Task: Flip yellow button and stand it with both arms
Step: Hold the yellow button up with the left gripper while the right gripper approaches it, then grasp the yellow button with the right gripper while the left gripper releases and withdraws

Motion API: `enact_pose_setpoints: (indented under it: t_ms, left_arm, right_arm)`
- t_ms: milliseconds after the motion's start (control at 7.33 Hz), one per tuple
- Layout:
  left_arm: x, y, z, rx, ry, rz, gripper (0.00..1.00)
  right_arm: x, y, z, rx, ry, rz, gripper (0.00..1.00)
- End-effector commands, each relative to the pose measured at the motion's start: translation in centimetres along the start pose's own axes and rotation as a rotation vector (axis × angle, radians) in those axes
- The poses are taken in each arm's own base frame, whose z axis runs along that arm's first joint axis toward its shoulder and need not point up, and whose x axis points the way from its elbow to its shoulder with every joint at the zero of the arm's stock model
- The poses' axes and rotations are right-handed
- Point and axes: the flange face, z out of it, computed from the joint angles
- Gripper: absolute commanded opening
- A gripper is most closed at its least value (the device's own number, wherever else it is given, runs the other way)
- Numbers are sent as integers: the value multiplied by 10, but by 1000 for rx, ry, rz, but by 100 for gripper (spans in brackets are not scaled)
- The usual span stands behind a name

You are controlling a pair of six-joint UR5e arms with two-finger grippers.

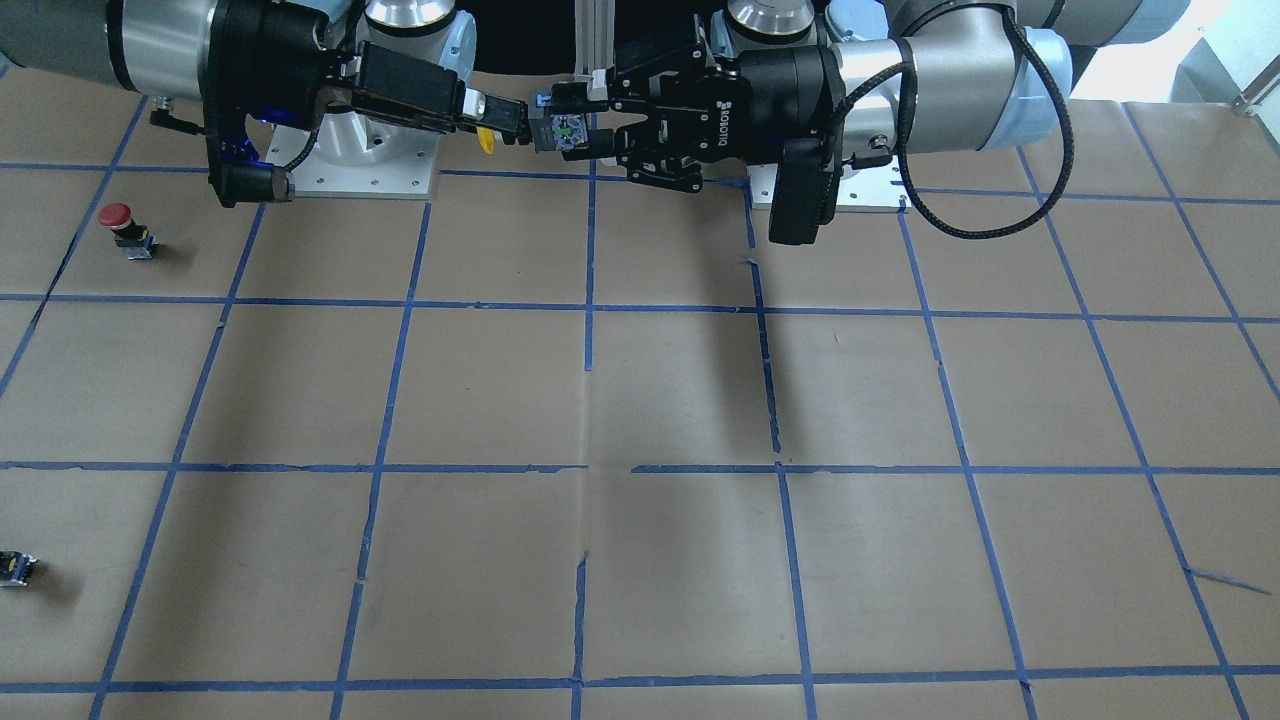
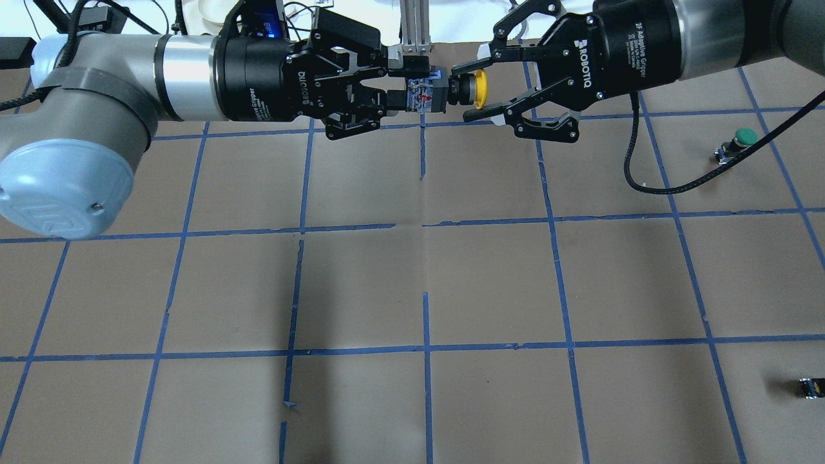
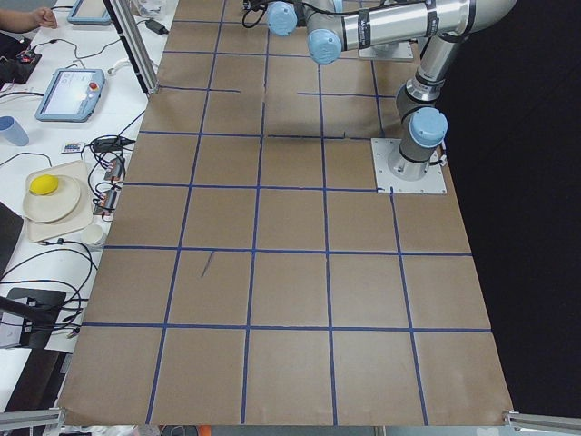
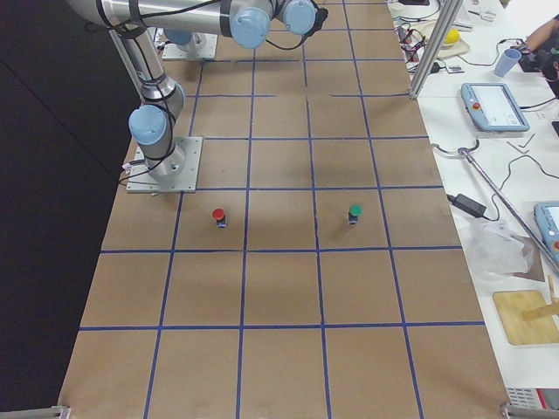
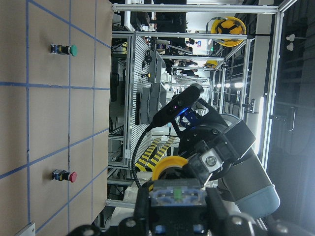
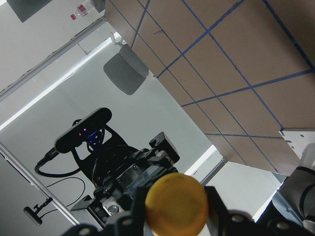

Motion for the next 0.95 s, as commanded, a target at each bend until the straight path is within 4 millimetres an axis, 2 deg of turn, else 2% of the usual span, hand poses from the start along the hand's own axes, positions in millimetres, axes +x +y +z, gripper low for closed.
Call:
enact_pose_setpoints:
  t_ms: [0,273,409,545,682,818]
  left_arm:
    - [1,1,0,-1,-7,-34,99]
    - [3,2,0,-1,-14,-27,99]
    - [5,2,-2,2,-16,-19,99]
    - [4,2,-9,17,-21,-12,99]
    - [2,0,-18,33,-78,-4,99]
    - [-4,-8,-35,67,-174,39,99]
  right_arm:
    - [-2,1,-1,2,0,-3,30]
    - [-4,-1,-4,9,3,-7,30]
    - [1,-7,-16,45,56,-23,30]
    - [1,-15,-49,140,151,-76,30]
    - [2,-15,-63,182,217,-118,29]
    - [7,-14,-69,212,339,-224,29]
